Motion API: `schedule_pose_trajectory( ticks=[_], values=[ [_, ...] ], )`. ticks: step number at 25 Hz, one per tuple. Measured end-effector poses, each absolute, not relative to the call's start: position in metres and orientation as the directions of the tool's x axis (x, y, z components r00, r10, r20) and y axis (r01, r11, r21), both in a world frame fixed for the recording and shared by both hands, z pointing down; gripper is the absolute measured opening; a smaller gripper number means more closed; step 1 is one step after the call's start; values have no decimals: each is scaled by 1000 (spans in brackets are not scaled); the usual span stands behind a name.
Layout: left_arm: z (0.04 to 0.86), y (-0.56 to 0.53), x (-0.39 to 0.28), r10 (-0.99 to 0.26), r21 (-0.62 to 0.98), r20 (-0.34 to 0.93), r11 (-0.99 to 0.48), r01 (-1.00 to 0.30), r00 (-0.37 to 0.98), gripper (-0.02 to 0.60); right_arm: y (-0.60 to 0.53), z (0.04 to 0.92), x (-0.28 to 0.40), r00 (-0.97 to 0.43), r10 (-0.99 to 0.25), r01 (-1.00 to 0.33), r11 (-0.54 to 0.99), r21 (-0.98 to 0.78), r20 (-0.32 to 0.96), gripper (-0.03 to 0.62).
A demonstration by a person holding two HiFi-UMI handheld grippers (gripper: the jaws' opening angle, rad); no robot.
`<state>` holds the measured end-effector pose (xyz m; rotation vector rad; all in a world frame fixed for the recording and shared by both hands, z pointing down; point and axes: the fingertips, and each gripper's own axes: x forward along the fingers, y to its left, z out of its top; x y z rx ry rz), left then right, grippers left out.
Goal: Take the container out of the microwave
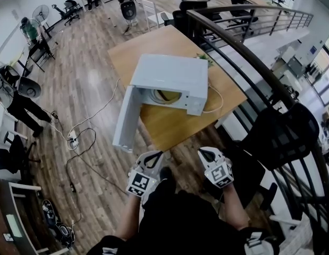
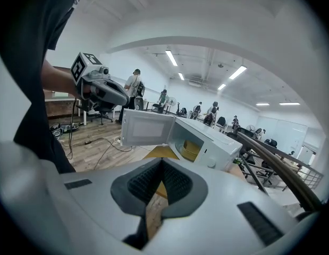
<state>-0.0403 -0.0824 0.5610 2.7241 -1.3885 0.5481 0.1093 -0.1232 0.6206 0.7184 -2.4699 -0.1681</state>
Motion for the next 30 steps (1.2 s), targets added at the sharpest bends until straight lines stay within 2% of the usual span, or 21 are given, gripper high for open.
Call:
schedule_pose_trajectory(
  ticks=[5,23,30],
  values=[
    [559,-114,-51,-758,-126,320,-628,-768,568,2,-152,619,90,-694,-540,-458,841,287,475,-2],
    [569,-214,-102,-670,-130,328,-730,-671,666,2,-231,621,45,-597,-647,-584,756,295,475,-2],
    [572,-240,-113,-657,-122,293,-746,-654,695,2,-241,622,33,-565,-673,-605,731,315,477,-2]
  ],
)
